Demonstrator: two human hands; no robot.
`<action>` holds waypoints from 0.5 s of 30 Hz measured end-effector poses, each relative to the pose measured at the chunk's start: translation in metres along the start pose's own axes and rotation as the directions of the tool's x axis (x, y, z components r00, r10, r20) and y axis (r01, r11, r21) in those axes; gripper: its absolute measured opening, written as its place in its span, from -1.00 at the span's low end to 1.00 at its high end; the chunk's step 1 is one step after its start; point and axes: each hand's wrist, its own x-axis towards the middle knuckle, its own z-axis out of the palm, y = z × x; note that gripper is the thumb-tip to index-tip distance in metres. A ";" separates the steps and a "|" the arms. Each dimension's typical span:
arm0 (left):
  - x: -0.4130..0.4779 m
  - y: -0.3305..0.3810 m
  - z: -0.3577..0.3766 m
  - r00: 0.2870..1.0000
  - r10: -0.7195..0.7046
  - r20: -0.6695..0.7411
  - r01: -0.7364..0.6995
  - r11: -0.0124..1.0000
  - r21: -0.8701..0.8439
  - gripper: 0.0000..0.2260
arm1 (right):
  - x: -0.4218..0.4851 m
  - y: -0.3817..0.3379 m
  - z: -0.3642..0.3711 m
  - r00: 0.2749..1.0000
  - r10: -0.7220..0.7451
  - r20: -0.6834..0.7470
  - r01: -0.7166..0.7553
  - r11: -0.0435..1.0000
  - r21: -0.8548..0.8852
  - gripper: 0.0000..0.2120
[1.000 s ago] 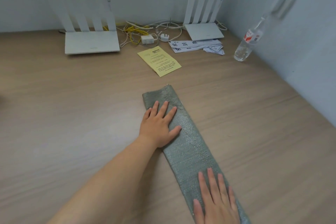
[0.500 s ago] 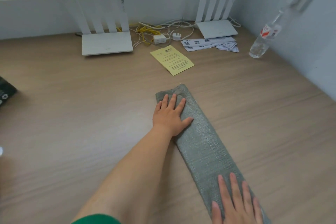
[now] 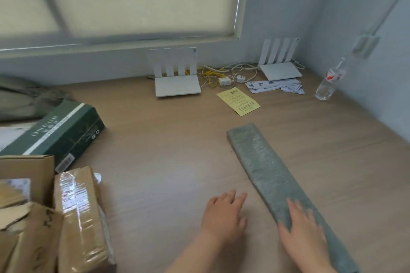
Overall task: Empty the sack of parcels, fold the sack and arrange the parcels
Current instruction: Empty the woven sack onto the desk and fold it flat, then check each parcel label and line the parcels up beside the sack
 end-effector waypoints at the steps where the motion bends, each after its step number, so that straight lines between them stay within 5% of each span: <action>1: -0.015 -0.001 -0.011 0.999 -0.019 -0.030 0.017 0.999 -0.043 -0.45 | -0.008 -0.012 -0.007 0.999 -0.029 -0.032 0.031 0.997 0.066 -0.35; 5: -0.074 -0.020 -0.064 0.967 -0.117 -0.227 0.079 0.982 -0.170 -0.40 | -0.055 -0.071 -0.032 0.989 -0.096 -0.111 0.128 0.936 0.329 -0.45; 15: -0.226 -0.070 -0.224 0.865 -0.248 -0.437 0.122 0.948 -0.295 -0.48 | -0.199 -0.206 -0.088 0.945 -0.254 -0.208 0.326 0.798 0.508 -0.55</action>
